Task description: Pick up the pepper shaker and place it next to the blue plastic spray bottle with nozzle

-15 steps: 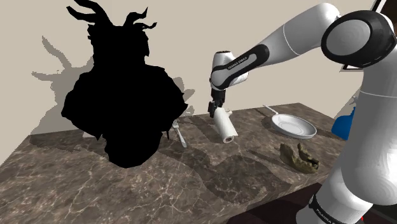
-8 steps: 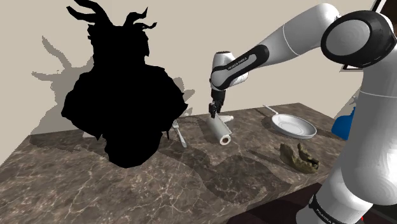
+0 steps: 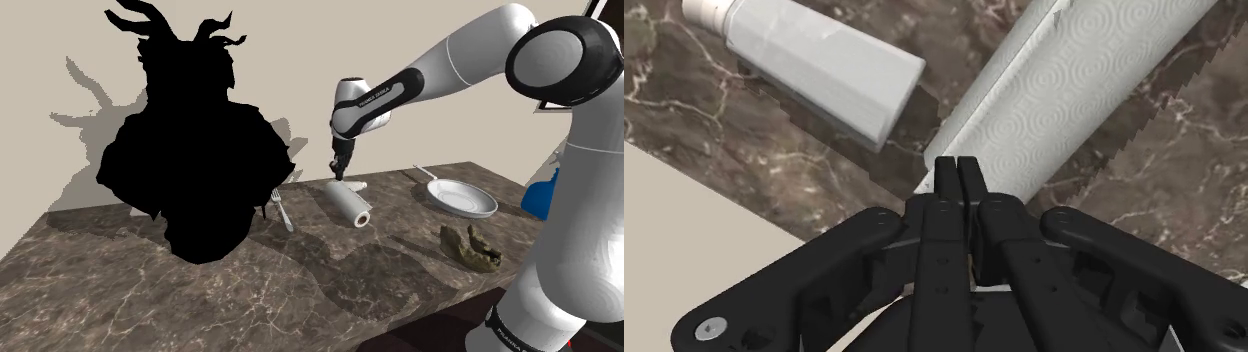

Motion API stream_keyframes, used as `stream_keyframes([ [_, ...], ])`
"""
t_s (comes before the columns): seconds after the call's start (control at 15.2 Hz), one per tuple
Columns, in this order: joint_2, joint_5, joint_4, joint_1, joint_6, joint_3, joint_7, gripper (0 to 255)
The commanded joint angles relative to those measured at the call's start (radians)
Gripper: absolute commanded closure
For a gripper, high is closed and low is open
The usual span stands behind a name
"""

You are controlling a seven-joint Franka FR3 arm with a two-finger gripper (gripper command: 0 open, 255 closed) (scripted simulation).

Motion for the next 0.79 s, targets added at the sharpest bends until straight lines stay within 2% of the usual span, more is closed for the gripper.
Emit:
stream_keyframes([
  [0.0,0.000,0.000,0.000,0.000,0.000,0.000,0.000,255],
  [0.07,0.000,0.000,0.000,0.000,0.000,0.000,0.000,0],
  [0.26,-0.011,0.162,-0.035,-0.138,0.006,0.039,-0.601,0],
  [0.4,0.036,0.248,0.020,-0.229,-0.060,0.064,-0.984,0],
  [0.53,0.122,0.293,0.132,-0.312,-0.165,0.089,-1.325,0],
  [0.59,0.158,0.297,0.179,-0.339,-0.205,0.101,-1.424,0],
  [0.73,0.168,0.299,0.166,-0.340,-0.181,0.107,-1.425,0],
])
